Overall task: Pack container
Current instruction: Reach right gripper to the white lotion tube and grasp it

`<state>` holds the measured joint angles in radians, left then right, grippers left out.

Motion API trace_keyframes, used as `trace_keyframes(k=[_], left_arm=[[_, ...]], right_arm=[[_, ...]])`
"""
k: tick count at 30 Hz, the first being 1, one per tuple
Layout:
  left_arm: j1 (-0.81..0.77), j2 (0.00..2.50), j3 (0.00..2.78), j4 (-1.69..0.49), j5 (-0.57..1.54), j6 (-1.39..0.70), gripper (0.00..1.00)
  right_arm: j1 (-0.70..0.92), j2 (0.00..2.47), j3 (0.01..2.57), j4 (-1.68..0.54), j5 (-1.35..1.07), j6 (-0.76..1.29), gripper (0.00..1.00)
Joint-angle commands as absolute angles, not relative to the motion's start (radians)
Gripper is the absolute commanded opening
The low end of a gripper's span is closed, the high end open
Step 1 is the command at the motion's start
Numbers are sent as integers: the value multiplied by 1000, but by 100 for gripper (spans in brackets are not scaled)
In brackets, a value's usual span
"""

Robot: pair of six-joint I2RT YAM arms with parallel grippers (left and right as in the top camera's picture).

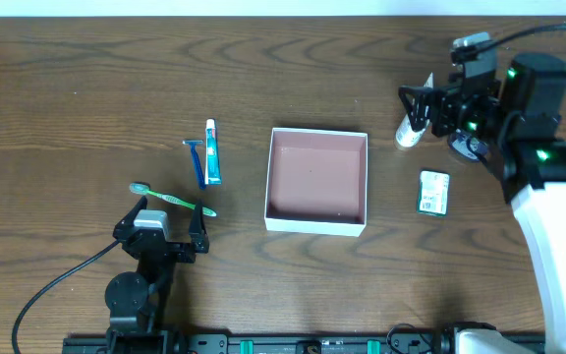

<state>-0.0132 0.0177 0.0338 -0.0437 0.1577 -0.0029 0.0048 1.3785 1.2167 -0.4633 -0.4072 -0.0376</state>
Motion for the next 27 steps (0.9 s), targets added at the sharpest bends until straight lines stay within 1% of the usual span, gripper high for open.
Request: trace_keyframes(k=[1,5,9,12,18,19,23,26,27], left_arm=[[-8,18,4,-57,165,3,98],[-8,18,4,-57,165,3,98],[-8,18,4,-57,165,3,98],[-8,18,4,-57,165,3,98],[-8,18,4,-57,165,3,98],[-8,18,4,-57,165,2,98],[-8,18,4,-57,165,3,98],[-8,18,4,-57,165,3,98],[-8,18,4,-57,165,3,98]], right_arm=[[1,1443,1238,-455,-364,-47,91],[1,1521,1238,-448,-317,-50,88],[1,1556,1238,-444,-310,-55,81],[1,1556,1238,-441,-275,-62,74],[1,1554,1238,-450,-181,-62,46],[1,1554,1238,-455,-179,-62,38],[1,1554,1238,-468,-179,-62,13],[1,1554,1238,-473,-179,-61,1],[1,1552,1238,-477,-173,-60,1]])
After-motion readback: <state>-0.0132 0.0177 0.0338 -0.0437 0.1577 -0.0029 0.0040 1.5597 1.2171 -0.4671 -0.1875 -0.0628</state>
